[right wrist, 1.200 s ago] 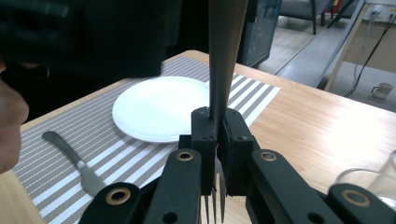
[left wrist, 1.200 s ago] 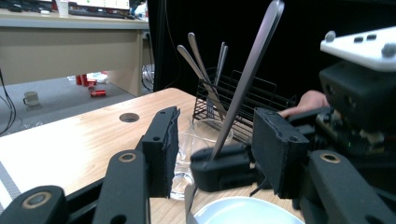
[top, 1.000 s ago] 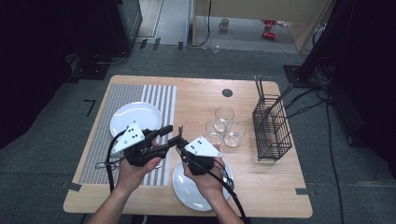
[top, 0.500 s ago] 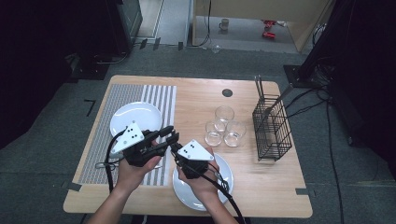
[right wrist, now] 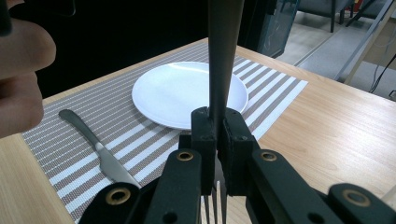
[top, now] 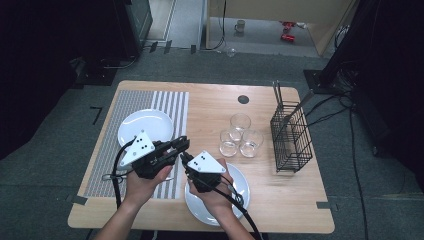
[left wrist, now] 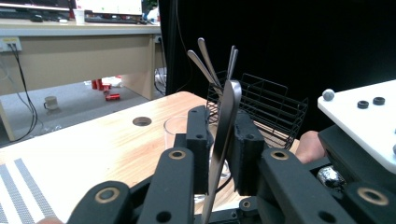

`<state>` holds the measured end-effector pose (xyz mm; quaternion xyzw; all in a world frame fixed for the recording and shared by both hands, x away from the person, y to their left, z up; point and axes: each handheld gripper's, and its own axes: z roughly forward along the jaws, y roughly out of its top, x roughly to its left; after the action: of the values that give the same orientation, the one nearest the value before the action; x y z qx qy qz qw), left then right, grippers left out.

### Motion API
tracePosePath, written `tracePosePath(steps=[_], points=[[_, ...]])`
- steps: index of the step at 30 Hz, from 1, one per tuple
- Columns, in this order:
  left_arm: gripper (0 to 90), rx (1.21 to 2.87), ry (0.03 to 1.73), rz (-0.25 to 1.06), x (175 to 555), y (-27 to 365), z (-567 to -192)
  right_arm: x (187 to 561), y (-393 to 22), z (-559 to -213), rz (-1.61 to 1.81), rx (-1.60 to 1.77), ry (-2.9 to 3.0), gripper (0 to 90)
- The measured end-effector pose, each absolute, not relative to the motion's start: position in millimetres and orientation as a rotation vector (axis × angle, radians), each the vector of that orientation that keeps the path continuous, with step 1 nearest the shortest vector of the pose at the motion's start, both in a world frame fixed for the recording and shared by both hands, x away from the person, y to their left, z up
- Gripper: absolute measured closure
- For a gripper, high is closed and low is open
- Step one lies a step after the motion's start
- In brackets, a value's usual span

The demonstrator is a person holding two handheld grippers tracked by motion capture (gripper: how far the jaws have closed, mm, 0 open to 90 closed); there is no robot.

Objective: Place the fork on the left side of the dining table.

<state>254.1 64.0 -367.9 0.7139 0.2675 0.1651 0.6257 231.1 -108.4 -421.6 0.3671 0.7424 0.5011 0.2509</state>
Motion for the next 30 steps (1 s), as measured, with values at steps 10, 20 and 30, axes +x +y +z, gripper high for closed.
tracePosePath(steps=[10, 20, 30], points=[[88.1, 1.642, 0.642, 0.41, 256, 65, -369, 232, -107, -423, 1.366, 0.995, 2.027, 85.3], [88.3, 1.64, 0.651, 0.409, 258, 69, -370, 231, -114, -420, 1.42, 0.955, 2.052, 66.0], [88.3, 1.63, 0.679, 0.422, 261, 73, -372, 234, -128, -422, 1.397, 1.014, 2.077, 45.9]])
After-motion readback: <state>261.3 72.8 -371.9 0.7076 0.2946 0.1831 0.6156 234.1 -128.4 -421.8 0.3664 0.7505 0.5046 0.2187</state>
